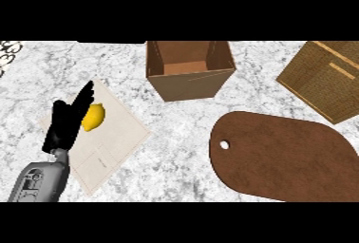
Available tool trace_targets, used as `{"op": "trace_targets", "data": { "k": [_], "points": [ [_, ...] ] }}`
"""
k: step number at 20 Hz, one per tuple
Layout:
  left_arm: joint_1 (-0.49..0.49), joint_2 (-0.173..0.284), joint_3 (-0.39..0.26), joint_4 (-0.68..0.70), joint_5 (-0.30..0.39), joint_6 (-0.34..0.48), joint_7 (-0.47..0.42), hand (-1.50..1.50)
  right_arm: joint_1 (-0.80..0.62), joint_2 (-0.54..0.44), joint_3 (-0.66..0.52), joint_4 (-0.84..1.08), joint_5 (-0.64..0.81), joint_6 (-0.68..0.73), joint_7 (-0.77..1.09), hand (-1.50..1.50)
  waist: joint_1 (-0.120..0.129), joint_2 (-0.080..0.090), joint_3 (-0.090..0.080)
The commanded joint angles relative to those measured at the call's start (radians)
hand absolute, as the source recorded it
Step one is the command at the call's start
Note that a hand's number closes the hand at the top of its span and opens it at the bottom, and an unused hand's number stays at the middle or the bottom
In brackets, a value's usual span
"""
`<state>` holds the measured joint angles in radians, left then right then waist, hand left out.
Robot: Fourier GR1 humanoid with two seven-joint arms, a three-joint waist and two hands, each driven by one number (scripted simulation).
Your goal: Pick the sweet potato from the cutting board and place it in the basket
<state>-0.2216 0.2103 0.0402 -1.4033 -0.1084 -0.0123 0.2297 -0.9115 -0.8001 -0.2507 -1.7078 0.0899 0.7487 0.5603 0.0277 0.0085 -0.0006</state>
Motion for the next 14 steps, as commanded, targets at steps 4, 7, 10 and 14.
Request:
{"op": "trace_targets", "data": {
  "k": [4,7,10,14],
  "points": [
    [-0.031,-0.010,-0.003,0.022,-0.001,-0.008,0.003,0.00,0.035,-0.087,0.081,0.288,0.313,-0.095,-0.363,1.50,0.006,0.009,0.001],
    [-0.047,0.023,0.032,0.055,0.016,-0.030,-0.020,0.00,-0.002,-0.126,0.085,0.466,0.360,-0.141,-0.497,1.50,0.002,0.006,0.001],
    [-0.009,0.006,0.008,0.033,-0.002,-0.023,-0.040,0.00,-0.068,-0.147,0.115,0.632,0.416,-0.190,-0.647,1.50,0.019,0.008,0.001],
    [-0.053,-0.024,-0.001,0.033,-0.019,0.014,0.022,0.00,-0.081,-0.136,0.131,0.786,0.442,-0.221,-0.826,1.50,0.004,0.003,0.001]
  ]
}}
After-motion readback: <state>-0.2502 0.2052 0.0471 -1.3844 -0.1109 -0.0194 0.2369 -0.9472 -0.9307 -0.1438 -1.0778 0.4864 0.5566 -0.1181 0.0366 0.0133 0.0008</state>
